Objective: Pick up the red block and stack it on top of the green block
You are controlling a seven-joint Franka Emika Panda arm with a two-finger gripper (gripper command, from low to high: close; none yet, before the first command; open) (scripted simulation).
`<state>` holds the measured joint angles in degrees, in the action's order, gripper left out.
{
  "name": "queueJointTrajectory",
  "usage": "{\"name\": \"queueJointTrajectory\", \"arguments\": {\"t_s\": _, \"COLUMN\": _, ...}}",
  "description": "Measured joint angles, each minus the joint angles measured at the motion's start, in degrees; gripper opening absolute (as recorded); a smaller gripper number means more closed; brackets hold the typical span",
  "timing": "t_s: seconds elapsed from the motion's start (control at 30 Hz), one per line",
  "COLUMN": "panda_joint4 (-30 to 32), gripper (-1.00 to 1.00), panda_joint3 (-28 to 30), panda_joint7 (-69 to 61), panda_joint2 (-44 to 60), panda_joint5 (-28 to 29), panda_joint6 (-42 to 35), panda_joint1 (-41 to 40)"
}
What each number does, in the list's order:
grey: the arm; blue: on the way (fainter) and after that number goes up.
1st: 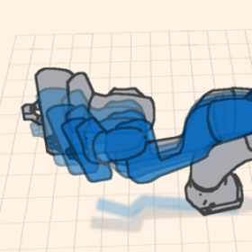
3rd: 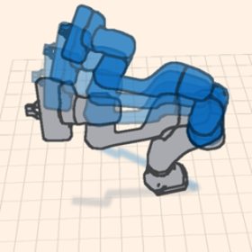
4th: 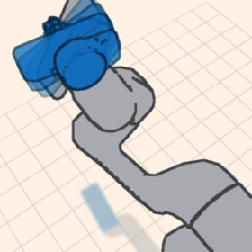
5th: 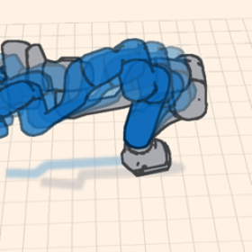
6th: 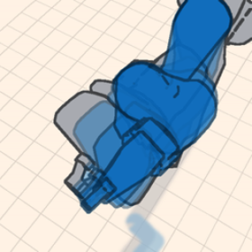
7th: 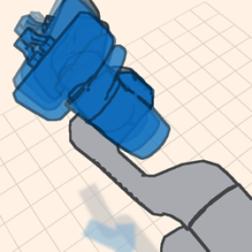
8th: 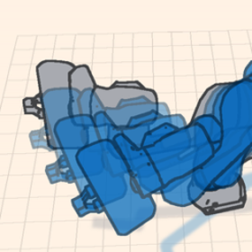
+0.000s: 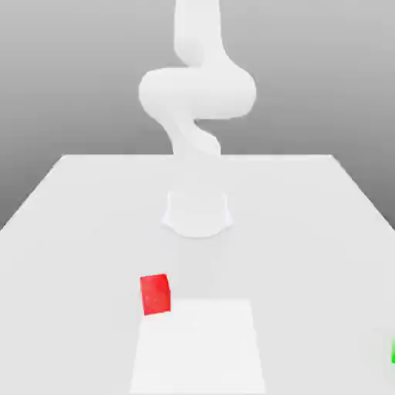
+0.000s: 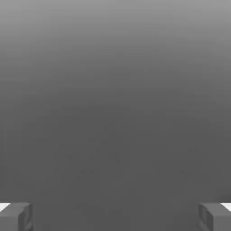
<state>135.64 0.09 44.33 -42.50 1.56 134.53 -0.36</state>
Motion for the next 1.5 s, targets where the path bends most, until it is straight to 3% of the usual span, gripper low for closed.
{"name": "queueJointTrajectory", "arguments": {"t_s": 0.5, "panda_joint4": 29.03, "gripper": 0.0, "panda_joint3": 9.52, "panda_joint7": -16.47, "panda_joint2": 25.48, "panda_joint5": 5.49, "panda_joint6": 21.06, "panda_joint1": -2.47}}
{"name": "queueJointTrajectory", "arguments": {"t_s": 0.67, "panda_joint4": 32.71, "gripper": 0.0, "panda_joint3": 11.65, "panda_joint7": -25.34, "panda_joint2": 41.66, "panda_joint5": -0.58, "panda_joint6": 33.55, "panda_joint1": -1.72}}
{"name": "queueJointTrajectory", "arguments": {"t_s": 0.83, "panda_joint4": 31.79, "gripper": 0.0, "panda_joint3": 4.0, "panda_joint7": -31.8, "panda_joint2": 51.13, "panda_joint5": -9.1, "panda_joint6": 41.56, "panda_joint1": -7.33}}
{"name": "queueJointTrajectory", "arguments": {"t_s": 0.87, "panda_joint4": 31.68, "gripper": -1.0, "panda_joint3": 2.74, "panda_joint7": -32.25, "panda_joint2": 52.22, "panda_joint5": -9.61, "panda_joint6": 42.51, "panda_joint1": -8.5}}
{"name": "queueJointTrajectory", "arguments": {"t_s": 1.1, "panda_joint4": 31.68, "gripper": -1.0, "panda_joint3": 2.71, "panda_joint7": -31.97, "panda_joint2": 52.15, "panda_joint5": -9.32, "panda_joint6": 42.39, "panda_joint1": -8.59}}
{"name": "queueJointTrajectory", "arguments": {"t_s": 1.33, "panda_joint4": 33.16, "gripper": -1.0, "panda_joint3": 5.91, "panda_joint7": -25.53, "panda_joint2": 40.87, "panda_joint5": -0.44, "panda_joint6": 32.74, "panda_joint1": -8.09}}
{"name": "queueJointTrajectory", "arguments": {"t_s": 1.5, "panda_joint4": 31.51, "gripper": -1.0, "panda_joint3": 4.21, "panda_joint7": -25.31, "panda_joint2": 36.58, "panda_joint5": -1.29, "panda_joint6": 26.61, "panda_joint1": -5.71}}
